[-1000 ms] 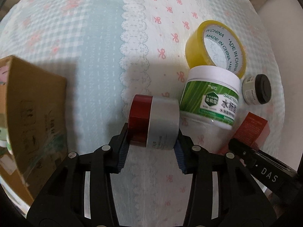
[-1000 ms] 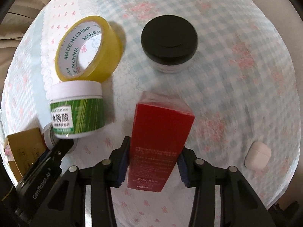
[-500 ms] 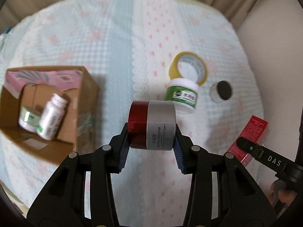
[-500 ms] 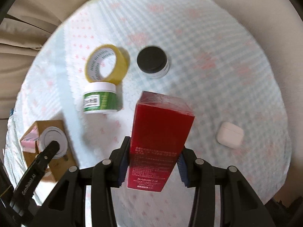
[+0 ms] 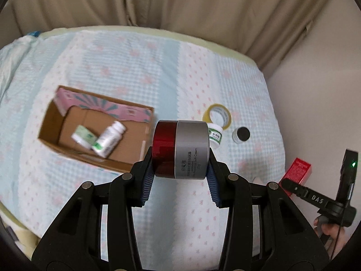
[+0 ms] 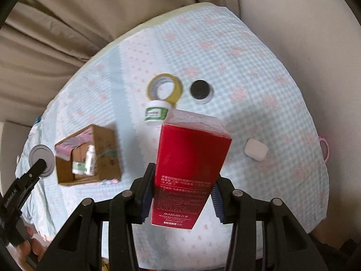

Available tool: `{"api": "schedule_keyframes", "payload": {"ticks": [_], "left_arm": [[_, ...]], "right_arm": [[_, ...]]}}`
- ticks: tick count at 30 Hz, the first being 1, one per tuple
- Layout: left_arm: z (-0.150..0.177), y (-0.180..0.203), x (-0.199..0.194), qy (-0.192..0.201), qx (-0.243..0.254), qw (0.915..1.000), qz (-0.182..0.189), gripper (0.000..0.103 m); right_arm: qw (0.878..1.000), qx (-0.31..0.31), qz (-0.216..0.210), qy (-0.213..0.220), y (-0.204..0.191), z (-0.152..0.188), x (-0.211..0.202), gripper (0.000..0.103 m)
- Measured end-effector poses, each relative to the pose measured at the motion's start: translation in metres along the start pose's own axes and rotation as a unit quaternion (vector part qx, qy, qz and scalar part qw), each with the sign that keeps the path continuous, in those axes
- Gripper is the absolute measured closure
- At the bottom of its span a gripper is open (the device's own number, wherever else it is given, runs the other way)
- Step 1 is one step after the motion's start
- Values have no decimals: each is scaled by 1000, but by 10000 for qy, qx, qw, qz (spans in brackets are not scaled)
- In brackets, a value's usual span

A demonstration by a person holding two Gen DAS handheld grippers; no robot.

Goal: Organize rigid objects
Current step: 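Carry the red box and red-and-silver jar into the box and release both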

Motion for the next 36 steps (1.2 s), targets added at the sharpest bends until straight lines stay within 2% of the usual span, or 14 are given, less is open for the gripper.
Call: {"api": "schedule_keyframes", "payload": {"ticks": [4, 8, 16, 26, 32, 36], "left_arm": [[-6, -30, -34, 199, -38, 9998, -34, 65], [-15, -61, -52, 265, -59, 9996, 51, 65], [-41, -143, -57, 134, 126, 9992, 352, 65], [-72, -245, -29, -398, 769, 9951, 475, 65], [-82, -281, 9, -690, 969, 9919, 450, 65], [-84, -299, 43, -964, 987, 9899, 338, 65]], "right_arm": [[9998, -117, -135, 87, -27, 9, -11, 62], [9992, -265, -225, 202, -68, 17, -22, 62], [9983, -105, -306, 476, -163, 28, -22, 62], [9978, 471, -291, 353, -270, 45, 18, 62], [9995, 246, -183, 47, -317, 47, 60, 62], [9996, -71, -17, -267, -332, 47, 98, 62]]}}
Point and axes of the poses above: each gripper's, at about its wrist camera, not at the fingertips, and x roughly the way its jaws point, y to its right, z to its underside, the point moved 9 cm from there along x, roughly the way its jaws point, and after that the axes turned 2 degrees about -y, right-handed, at the moved point
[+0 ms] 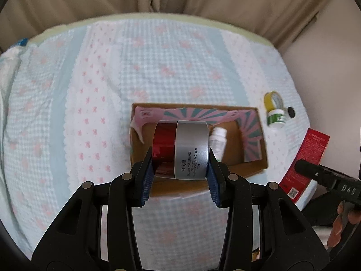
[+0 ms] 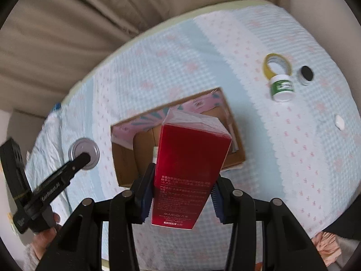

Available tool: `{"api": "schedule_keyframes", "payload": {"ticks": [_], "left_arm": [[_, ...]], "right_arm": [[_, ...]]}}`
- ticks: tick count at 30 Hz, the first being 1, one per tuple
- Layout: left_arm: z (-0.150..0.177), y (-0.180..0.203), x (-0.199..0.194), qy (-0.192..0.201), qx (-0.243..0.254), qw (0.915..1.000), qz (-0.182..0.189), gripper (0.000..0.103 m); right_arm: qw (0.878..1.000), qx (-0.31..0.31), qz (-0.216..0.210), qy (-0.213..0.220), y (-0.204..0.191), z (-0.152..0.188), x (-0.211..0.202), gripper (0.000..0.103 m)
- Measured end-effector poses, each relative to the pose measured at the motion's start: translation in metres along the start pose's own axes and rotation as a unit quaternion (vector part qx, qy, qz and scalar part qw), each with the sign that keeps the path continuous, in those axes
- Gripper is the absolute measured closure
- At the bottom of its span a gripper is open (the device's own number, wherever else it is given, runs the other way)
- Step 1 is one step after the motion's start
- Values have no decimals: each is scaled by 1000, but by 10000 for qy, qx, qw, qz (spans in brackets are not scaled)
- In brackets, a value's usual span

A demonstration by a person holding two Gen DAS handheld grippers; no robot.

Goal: Organize rigid objects
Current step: 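Carry the red box and red-and-silver jar into the box and release both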

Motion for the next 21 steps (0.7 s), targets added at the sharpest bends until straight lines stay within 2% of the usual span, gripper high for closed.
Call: {"api": "schedule_keyframes", "payload": {"ticks": [9, 17, 19, 20, 21], "left_arm": [[-3, -18, 75, -622, 322, 9973, -242, 65], [-2, -18, 124, -1030, 629, 9915, -477, 65], [-3, -15, 130, -1053, 731, 9909, -423, 65], [-4, -14, 130, -1018, 736, 9914, -364, 64], [-7, -12, 128, -938, 743, 9924, -275, 57]], "right_arm": [[9973, -206, 534, -471, 10, -18, 81, 62], [9941, -108, 701, -814, 32, -33, 125, 62], [9928, -62, 766, -921, 38, -36, 132, 62], [9920, 9, 751, -1019, 41, -37, 137, 62], [9914, 48, 719, -1091, 42, -37, 140, 62]]}}
Point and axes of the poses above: each gripper's, at about its wrist camera, not at the fingertips, and x roughly the way its jaws point, y to its right, z to its underside, the point moved 9 cm from there along x, roughly the way its jaws point, and after that the axes turned 2 degrees about -y, right-handed, at the moved point
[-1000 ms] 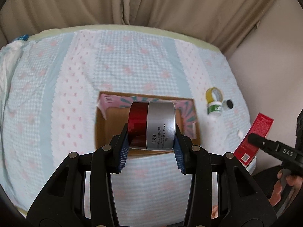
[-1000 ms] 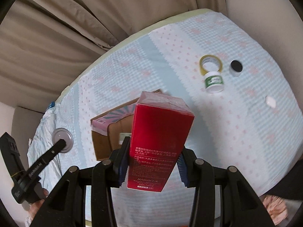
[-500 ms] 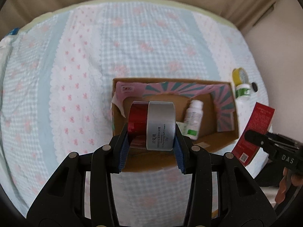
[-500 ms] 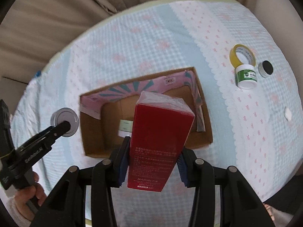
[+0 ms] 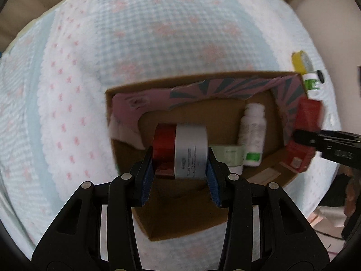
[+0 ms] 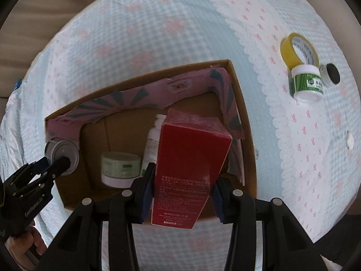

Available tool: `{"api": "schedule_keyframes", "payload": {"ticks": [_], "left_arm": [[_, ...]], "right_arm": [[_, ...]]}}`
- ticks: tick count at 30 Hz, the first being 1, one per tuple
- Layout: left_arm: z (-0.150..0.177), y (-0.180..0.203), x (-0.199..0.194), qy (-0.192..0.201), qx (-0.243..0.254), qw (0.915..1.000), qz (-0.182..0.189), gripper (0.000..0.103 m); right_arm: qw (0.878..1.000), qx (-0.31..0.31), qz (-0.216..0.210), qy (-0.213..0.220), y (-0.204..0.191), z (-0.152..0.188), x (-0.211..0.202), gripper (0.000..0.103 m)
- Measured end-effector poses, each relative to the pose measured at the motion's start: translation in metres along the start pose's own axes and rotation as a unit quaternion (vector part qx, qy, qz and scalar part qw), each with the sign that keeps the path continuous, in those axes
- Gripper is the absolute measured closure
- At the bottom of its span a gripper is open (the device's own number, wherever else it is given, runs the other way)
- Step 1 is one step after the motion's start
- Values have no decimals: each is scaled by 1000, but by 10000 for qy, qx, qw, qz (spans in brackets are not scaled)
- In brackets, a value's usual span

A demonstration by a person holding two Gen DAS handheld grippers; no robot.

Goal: Organize rigid objects
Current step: 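Carry the red box and red-and-silver jar into the box and release both, then move both tools back toward the tape roll and earbud case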

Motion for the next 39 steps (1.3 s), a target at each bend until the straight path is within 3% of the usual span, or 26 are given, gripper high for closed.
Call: {"api": "schedule_keyframes", "payload": {"ticks": [1, 2, 3, 4, 5, 6, 14, 25, 33, 39], "left_arm": [[-2, 2, -3, 67, 15, 10000, 42, 29], [-4, 4, -6, 129, 36, 9999, 76, 10], [-5, 7, -8, 153, 68, 9998, 128, 1], [-4, 9, -8, 159, 103, 9996, 189, 0], [-2, 11, -8, 130, 134, 9997, 181, 0], [0, 11, -8, 121, 146, 9997, 126, 0], [25, 3, -22, 113, -155, 9998, 6, 0], [56, 1, -83, 530, -417, 9971, -357, 0], [99, 15, -138, 903, -653, 9933, -290, 0], [125, 40, -166, 1064, -567, 9924, -238, 0]], "right_arm": [[9999, 25, -64, -79, 1, -1, 4, 61], [9999, 35, -109, -88, 1, -3, 5, 60], [9999, 13, -165, 9, -1, -6, 4, 51], [9998, -20, -171, 128, 0, -8, 1, 25], [9995, -51, -175, 261, 0, -11, -3, 9], [9986, -98, -196, 475, 0, -15, -8, 0], [9975, -92, -402, 571, 6, -4, -24, 0], [9938, -546, -367, 900, -11, 36, -70, 0], [9893, -831, -366, 1143, -17, 79, -118, 0], [9898, -583, -392, 1237, 1, 113, -150, 0]]}}
Point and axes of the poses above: each gripper's, at about its wrist camera, not at the fingertips, and x roughly the way its jaws point, y to its right, z to its underside, the point moved 9 cm from there along x, roughly the way its jaws point, and after that the axes turned 2 degrees about -y, right-handed, at the moved point
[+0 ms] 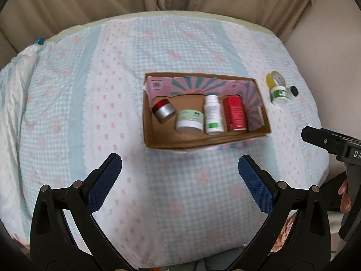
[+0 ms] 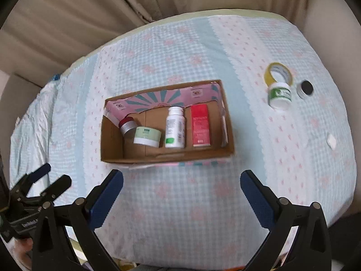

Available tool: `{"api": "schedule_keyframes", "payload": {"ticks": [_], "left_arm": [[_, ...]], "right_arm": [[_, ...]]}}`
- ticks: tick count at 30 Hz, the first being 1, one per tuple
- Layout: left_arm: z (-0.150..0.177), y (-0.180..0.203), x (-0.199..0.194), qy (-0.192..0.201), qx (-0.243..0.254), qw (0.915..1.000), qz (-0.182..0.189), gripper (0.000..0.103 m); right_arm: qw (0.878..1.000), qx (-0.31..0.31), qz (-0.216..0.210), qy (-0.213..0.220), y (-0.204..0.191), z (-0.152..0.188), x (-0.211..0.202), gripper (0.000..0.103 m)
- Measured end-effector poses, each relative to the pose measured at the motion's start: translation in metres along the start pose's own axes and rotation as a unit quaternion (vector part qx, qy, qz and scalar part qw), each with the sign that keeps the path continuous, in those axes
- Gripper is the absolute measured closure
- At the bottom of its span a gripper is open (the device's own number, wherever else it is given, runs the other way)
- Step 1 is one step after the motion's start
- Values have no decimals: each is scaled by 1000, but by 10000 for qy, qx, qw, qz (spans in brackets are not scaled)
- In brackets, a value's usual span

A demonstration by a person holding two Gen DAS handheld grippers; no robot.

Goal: Organize rigid objects
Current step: 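Move both tools back toward the tape roll and earbud case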

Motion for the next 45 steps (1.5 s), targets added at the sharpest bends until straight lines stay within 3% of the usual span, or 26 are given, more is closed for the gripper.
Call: {"api": "schedule_keyframes", "payload": {"ticks": [8, 12, 20, 26, 32, 40, 45], "left_arm": [[6, 50, -26, 250, 252, 9992, 182, 0], [0, 86, -32, 350, 363, 9984, 266, 0], [-14, 167, -33, 669, 724, 9948, -240, 0], [-20, 244, -2, 584, 432, 9963, -453, 0], [-27, 322, 42, 307, 219, 9985, -398, 0], [-47, 379, 96, -5, 273, 9987, -424, 0], [-69, 398, 138, -241, 624, 9963, -536, 0]], "right_arm": [[9985, 432, 221, 264, 42, 24, -48, 0], [9951, 712, 493, 474, 84, 31, -68, 0], [9903, 940, 699, 752, 182, 35, -91, 0], [9915, 835, 696, 722, 260, 31, -86, 0], [9926, 772, 640, 679, 338, 23, -70, 0], [9891, 1159, 559, 717, 408, 13, -49, 0], [9812, 1728, 511, 694, 440, 6, -25, 0]]}}
Point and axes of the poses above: each gripper's, at about its wrist camera, not at the fingertips, and x roughly the way its jaws point, y to its right, z to its underside, the point moved 9 cm from there along x, roughly the way its jaws point, and after that the axes turned 2 degrees about -y, right-handed, at the moved point
